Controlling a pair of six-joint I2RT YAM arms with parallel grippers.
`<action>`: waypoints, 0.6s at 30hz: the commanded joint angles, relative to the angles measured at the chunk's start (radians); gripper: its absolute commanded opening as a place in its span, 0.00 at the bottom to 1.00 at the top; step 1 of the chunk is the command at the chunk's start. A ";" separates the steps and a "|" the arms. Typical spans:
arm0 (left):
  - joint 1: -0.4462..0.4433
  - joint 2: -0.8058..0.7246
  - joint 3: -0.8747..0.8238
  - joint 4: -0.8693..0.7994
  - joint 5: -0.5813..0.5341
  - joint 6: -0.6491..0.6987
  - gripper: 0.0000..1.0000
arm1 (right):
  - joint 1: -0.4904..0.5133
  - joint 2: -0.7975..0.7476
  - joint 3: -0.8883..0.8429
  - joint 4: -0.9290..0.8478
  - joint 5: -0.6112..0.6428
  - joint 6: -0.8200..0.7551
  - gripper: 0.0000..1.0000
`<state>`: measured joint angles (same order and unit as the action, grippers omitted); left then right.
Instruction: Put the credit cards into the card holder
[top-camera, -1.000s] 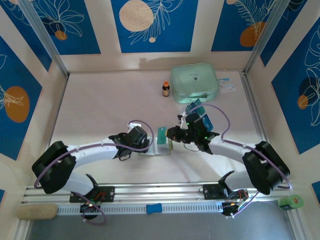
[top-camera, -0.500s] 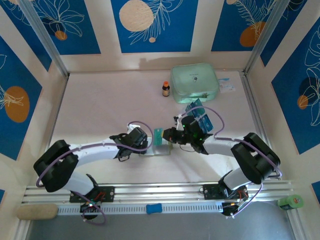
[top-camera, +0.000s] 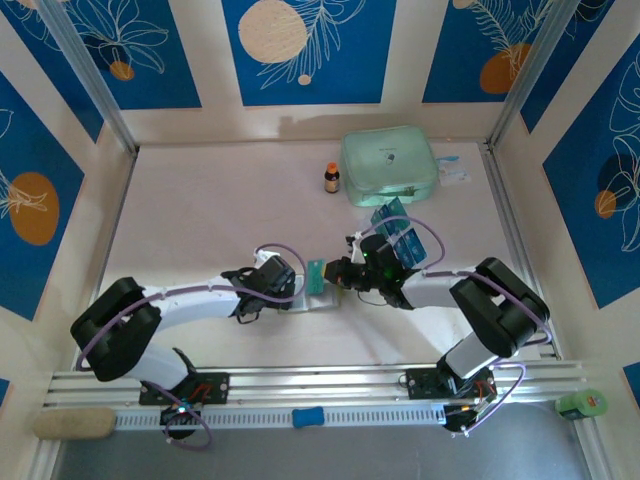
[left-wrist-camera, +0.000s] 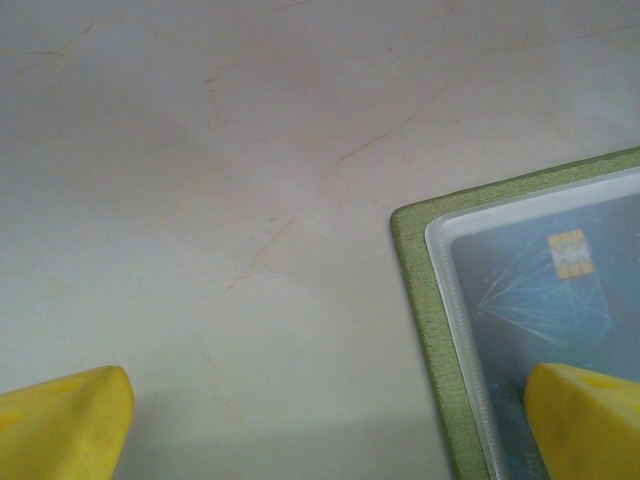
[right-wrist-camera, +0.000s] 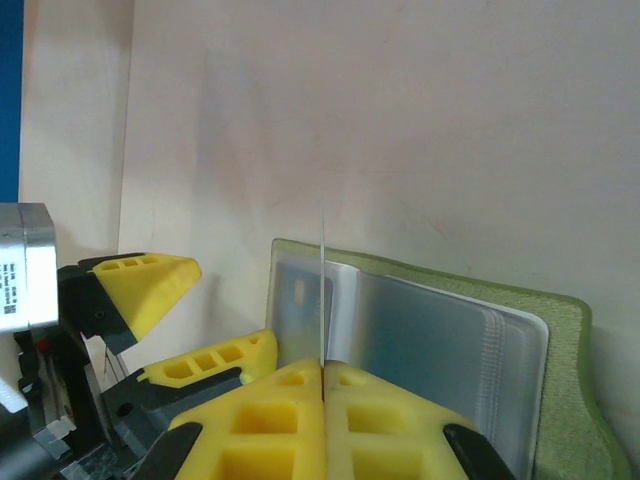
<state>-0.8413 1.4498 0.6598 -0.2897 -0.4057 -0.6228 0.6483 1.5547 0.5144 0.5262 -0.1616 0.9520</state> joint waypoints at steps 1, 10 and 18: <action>0.009 0.011 -0.019 -0.035 -0.023 -0.011 1.00 | 0.007 0.020 -0.005 0.044 -0.003 0.013 0.00; 0.009 0.006 -0.028 -0.030 -0.021 -0.013 1.00 | 0.011 0.069 -0.013 0.096 -0.024 0.038 0.00; 0.010 0.004 -0.030 -0.025 -0.019 -0.014 1.00 | 0.022 0.090 -0.019 0.107 -0.029 0.044 0.00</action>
<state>-0.8413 1.4498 0.6533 -0.2821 -0.4061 -0.6300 0.6613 1.6291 0.5137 0.6136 -0.1711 0.9894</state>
